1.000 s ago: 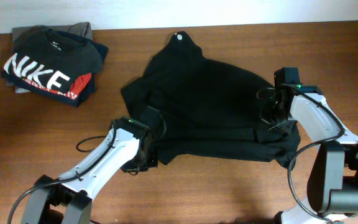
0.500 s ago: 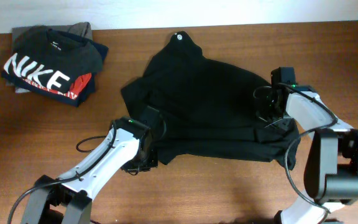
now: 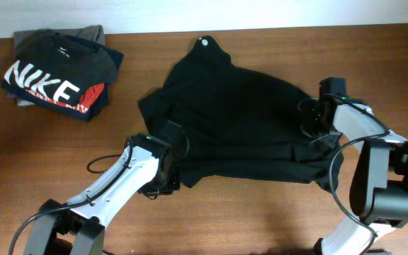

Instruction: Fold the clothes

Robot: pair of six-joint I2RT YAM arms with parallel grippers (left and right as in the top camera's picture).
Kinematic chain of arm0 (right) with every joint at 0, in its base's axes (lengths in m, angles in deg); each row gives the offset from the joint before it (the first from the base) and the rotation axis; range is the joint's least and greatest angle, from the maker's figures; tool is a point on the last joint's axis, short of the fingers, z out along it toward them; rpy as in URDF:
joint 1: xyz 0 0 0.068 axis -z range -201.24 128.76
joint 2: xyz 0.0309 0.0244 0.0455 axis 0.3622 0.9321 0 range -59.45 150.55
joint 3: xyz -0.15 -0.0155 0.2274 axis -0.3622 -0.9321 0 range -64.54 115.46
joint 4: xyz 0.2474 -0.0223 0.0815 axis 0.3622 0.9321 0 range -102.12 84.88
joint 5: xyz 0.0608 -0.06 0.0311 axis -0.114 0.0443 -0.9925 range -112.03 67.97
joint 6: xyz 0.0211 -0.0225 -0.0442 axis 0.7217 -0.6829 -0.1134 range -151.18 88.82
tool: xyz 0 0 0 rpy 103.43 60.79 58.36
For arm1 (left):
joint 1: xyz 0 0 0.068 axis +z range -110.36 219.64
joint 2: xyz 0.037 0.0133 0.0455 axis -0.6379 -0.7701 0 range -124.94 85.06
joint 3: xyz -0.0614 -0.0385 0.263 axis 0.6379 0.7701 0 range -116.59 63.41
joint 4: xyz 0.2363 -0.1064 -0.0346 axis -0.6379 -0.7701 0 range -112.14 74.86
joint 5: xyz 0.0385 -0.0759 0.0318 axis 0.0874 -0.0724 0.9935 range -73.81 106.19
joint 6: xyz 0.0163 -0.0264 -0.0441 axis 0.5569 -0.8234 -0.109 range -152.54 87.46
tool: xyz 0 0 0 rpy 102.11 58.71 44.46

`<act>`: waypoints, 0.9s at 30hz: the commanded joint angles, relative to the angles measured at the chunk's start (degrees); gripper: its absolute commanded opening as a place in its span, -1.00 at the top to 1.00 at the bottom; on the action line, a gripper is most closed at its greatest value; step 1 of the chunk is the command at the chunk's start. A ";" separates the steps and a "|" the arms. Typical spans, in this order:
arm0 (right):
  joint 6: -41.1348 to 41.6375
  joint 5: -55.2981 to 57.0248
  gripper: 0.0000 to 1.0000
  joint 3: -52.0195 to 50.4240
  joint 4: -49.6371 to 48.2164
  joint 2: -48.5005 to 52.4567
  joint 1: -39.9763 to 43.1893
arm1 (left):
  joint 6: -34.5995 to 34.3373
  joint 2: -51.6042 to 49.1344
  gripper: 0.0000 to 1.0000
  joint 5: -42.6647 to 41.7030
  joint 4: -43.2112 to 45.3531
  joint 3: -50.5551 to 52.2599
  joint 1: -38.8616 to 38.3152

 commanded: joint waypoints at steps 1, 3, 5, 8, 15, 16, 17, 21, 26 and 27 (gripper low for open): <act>-1.64 3.10 0.92 -0.48 -2.78 4.44 4.09 | 0.22 -0.72 0.45 -0.42 0.42 0.24 0.17; -1.64 3.32 0.92 -0.48 -4.46 4.96 5.20 | 0.22 -0.72 0.44 -0.42 0.50 0.24 0.17; -2.08 3.30 0.92 -0.44 -6.62 5.20 6.19 | 0.22 -0.72 0.44 -0.42 0.50 0.24 0.17; -2.10 3.34 0.92 -0.44 -10.56 5.27 7.63 | 0.22 -0.72 0.44 -0.42 0.52 0.24 0.17; -6.51 3.34 0.88 5.05 -12.83 5.27 10.54 | 0.22 -0.72 0.35 -0.44 1.27 0.24 0.17; -7.04 3.26 0.82 7.28 -10.69 5.27 10.91 | 0.22 -0.72 0.31 -0.44 1.46 0.24 0.17; -7.19 3.06 0.75 8.70 -9.09 5.27 11.02 | 0.24 -0.72 0.29 -0.44 1.64 0.24 0.17; -7.15 0.35 0.91 19.65 4.09 5.25 11.32 | 2.47 -0.72 0.31 -0.42 3.56 0.22 0.17; -6.95 -6.75 0.92 31.82 18.38 4.55 11.30 | 3.87 -0.72 0.55 3.37 7.08 -2.91 0.39; -6.95 -8.59 0.92 34.12 21.53 4.24 11.30 | 3.87 -0.72 0.57 5.40 7.58 -4.26 0.59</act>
